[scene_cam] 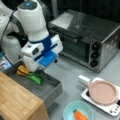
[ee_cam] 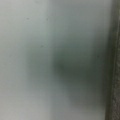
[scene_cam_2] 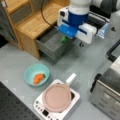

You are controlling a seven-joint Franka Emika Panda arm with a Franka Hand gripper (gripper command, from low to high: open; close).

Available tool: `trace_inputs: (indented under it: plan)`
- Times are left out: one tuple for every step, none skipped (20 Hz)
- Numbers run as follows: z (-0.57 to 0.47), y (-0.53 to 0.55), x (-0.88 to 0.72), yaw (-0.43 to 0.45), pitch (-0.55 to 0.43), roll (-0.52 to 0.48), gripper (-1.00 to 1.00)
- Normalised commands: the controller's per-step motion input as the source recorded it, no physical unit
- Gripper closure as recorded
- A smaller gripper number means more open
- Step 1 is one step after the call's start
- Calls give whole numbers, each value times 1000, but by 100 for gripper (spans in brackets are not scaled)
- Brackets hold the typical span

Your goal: Open the drawer. Pick up the carrot. Put the carrots in the drawer.

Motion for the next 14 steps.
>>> trace_inputs:
  plan:
    - [274, -138, 81, 72, 117, 9, -100]
    - [275, -122, 106, 80, 123, 8, -100]
    - [265, -106, 139, 84, 123, 1, -100]
    - [243, -93, 157, 88, 127, -2, -100]
    - [222, -85, 186, 92, 123, -4, -100]
    - [208, -80, 217, 97, 121, -6, -100]
    - [192, -78, 229, 98, 126, -6, -100]
    - [194, -82, 245, 102, 133, -8, -100]
    - [212, -92, 268, 113, 142, -6, -100]
    - [218, -98, 276, 115, 147, -5, -100]
    - [230, -105, 296, 124, 152, -2, -100]
    - [246, -111, 327, 126, 159, 0, -100]
    - [248, -113, 338, 124, 165, 1, -100]
    - [256, -112, 369, 117, 168, 15, -100]
